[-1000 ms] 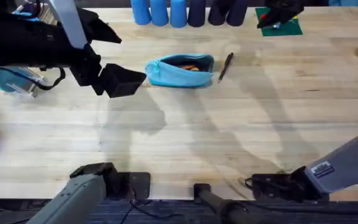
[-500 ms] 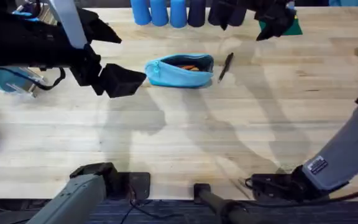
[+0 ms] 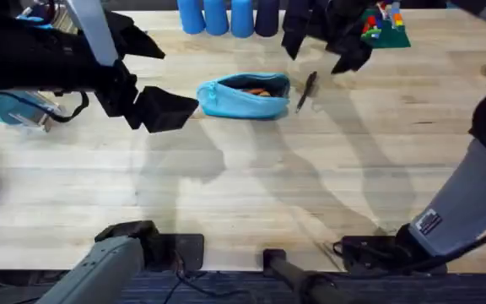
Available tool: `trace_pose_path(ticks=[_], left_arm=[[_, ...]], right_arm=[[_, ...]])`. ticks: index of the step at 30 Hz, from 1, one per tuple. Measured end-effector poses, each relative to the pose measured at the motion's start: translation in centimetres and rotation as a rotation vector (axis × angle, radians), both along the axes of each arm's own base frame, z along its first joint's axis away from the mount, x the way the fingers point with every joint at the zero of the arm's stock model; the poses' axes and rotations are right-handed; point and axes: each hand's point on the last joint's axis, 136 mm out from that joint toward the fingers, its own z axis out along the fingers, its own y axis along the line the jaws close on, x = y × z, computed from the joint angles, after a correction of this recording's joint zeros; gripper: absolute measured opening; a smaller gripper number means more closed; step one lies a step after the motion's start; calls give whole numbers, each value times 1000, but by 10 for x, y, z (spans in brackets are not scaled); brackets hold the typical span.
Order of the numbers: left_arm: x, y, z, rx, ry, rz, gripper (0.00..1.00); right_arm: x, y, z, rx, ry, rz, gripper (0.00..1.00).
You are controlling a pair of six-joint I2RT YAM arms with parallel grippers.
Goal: Unzip the bag, pick up the pens from the table one at a time and place them inside, then zip the bag closed.
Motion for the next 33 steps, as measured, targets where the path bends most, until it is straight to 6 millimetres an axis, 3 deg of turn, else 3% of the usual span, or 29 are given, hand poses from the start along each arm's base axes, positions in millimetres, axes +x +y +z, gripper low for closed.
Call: trace_pose_path(ticks=[6, 12, 21, 33], left_arm=[[0, 0, 0, 0, 0, 0, 993], [0, 0, 0, 0, 0, 0, 994], [0, 0, 0, 0, 0, 0, 994], [0, 0, 0, 0, 0, 0, 993]], right_arm=[[-10, -2, -37, 1, 39, -33, 995], [-11, 1, -60, 29, 35, -55, 995], [-19, -1, -79, 34, 49, -83, 995], [-22, -7, -82, 14, 37, -140, 922]])
